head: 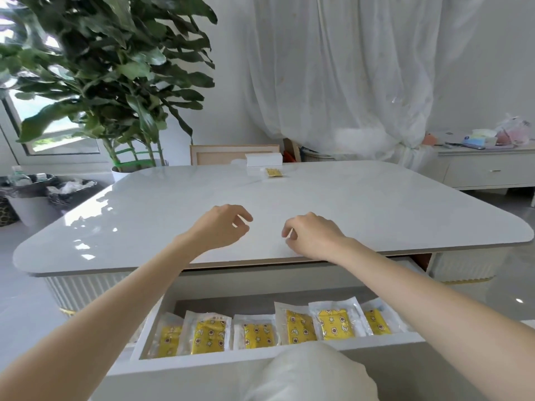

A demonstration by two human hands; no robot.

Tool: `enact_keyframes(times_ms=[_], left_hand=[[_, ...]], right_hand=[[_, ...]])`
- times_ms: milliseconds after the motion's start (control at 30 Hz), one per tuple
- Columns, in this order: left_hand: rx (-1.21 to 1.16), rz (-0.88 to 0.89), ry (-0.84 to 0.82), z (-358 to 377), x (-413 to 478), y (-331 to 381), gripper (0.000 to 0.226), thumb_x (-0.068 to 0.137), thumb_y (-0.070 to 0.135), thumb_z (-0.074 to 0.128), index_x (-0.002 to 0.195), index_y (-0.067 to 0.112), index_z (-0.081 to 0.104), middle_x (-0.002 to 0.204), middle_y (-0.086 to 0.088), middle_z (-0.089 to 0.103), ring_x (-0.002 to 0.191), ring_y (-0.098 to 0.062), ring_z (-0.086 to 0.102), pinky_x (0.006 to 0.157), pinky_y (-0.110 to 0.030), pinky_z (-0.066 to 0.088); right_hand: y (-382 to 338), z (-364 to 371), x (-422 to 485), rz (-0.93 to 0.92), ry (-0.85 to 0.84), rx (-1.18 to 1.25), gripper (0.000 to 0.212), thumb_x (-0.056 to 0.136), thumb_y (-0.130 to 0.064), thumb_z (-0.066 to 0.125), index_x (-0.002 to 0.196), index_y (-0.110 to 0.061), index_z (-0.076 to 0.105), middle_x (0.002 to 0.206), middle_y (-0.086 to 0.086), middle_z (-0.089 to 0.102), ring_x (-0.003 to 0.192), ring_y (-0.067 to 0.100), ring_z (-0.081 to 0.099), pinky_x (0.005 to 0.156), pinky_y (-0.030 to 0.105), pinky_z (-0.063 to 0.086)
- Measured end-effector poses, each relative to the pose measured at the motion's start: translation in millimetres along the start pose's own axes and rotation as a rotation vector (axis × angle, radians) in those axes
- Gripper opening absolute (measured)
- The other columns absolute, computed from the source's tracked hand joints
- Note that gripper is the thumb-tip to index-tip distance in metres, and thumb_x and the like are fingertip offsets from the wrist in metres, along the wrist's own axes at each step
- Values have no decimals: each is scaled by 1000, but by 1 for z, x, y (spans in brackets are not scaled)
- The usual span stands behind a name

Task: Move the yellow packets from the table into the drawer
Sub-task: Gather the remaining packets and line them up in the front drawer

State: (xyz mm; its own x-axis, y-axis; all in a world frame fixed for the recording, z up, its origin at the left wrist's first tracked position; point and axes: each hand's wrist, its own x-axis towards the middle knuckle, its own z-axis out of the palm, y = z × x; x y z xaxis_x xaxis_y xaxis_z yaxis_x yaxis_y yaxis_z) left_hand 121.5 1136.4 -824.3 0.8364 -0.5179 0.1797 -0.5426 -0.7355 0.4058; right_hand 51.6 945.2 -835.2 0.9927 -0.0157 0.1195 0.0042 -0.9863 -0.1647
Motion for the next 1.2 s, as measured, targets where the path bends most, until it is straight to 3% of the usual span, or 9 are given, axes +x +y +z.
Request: enact_keyframes(times_ms=[200,300,433,567,667,867,1000,1100,1200], left_hand=[[-16,-73,7,-2,42,-20,30,93,23,53,123,21,55,111,4,64,92,-13,54,81,-22,40],[13,-101,3,10,71,-33,36,94,25,51,130,22,50,125,0,58,110,-19,55,93,-28,42],[91,-117,-5,37,114,-52,44,97,31,46,140,25,41,138,-5,47,127,-24,44,104,-35,37],[149,-166,-27,67,166,-69,46,99,38,37,143,28,34,149,1,35,135,-26,32,108,-39,30],[180,-158,43,85,204,-79,42,100,38,31,139,28,41,147,2,37,135,-25,32,110,-38,24],[160,-160,198,99,266,-88,38,99,30,30,130,26,52,135,-1,47,124,-24,41,101,-38,31],[180,-128,217,108,275,-89,37,99,27,29,125,23,54,130,-3,47,119,-26,42,98,-38,33],[194,-107,224,111,273,-90,37,99,26,29,125,21,54,130,-4,48,118,-27,43,98,-37,33],[184,-103,231,111,275,-92,36,98,24,30,125,20,53,129,-4,47,119,-27,42,98,-37,33]], right_hand=[[13,7,50,114,50,30,34,91,-15,47,122,-22,59,122,-1,60,110,22,57,75,28,40],[25,17,86,158,74,83,38,91,-13,47,127,-20,55,131,0,54,118,21,52,79,27,39],[42,43,135,119,71,98,41,94,-17,44,135,-18,47,142,0,40,132,19,36,97,31,38],[61,75,189,147,93,120,39,99,-25,35,134,-14,47,156,3,21,143,21,20,112,35,26],[72,89,239,158,148,80,38,99,-29,32,126,-13,54,160,6,11,145,23,12,115,42,20],[94,94,340,211,103,75,43,98,-34,29,125,-14,56,162,0,2,147,26,0,116,53,12],[112,96,382,253,22,83,49,99,-33,22,141,-18,43,161,-10,-6,148,26,-11,116,57,-1],[119,98,395,249,-43,78,53,99,-31,15,148,-20,30,161,-14,1,147,27,-10,113,62,-4],[122,100,399,241,1,77,51,99,-29,16,144,-15,36,157,-8,19,145,23,6,112,59,1]])
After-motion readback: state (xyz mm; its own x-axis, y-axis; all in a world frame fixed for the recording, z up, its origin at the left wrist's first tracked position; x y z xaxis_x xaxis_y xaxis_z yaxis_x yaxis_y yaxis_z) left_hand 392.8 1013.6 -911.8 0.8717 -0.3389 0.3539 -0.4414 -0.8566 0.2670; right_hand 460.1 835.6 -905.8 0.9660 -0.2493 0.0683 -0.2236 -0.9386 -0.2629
